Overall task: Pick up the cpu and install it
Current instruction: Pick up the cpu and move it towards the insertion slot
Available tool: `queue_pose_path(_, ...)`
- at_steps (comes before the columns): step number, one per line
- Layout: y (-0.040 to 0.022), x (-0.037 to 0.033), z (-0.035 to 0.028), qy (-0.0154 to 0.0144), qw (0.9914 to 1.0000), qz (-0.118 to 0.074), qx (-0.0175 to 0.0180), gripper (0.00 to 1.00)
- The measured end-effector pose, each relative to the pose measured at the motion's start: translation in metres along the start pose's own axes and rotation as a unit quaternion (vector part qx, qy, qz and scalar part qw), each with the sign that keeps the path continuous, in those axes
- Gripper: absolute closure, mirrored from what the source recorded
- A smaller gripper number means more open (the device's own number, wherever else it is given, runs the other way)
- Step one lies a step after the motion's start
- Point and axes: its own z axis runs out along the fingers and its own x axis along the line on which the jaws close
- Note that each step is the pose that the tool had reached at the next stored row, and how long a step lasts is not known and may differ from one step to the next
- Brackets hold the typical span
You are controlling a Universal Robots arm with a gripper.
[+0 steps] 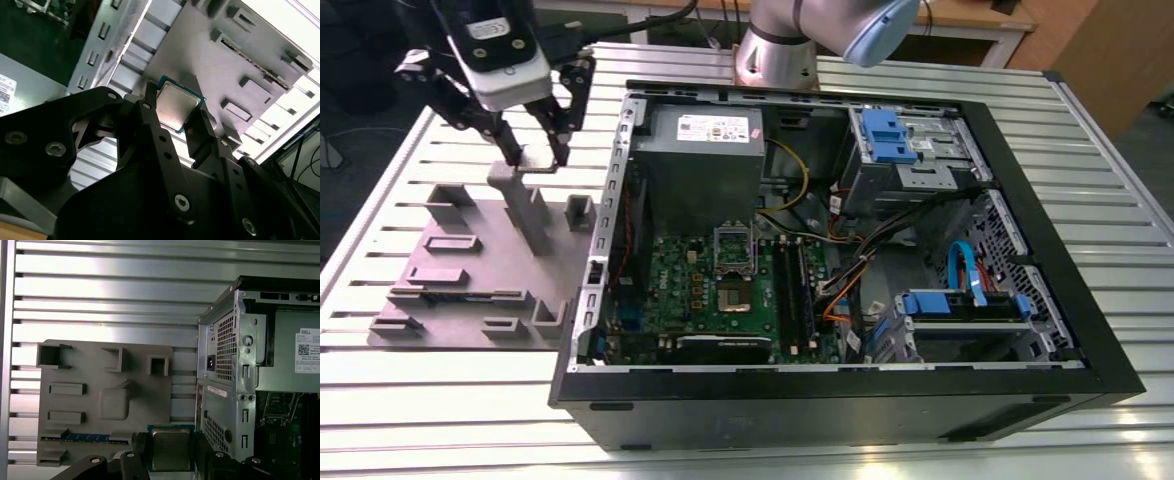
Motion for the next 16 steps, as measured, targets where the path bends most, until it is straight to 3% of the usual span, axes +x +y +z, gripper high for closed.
queue_pose_path(12, -0.0006, -0.0459, 0.0011, 0.0002, 1.0, 0.0, 0.0, 0.53)
queue_pose_path(16, -0.0007, -0.0525, 0.0013, 0.0003, 1.0, 0.0, 0.0, 0.53)
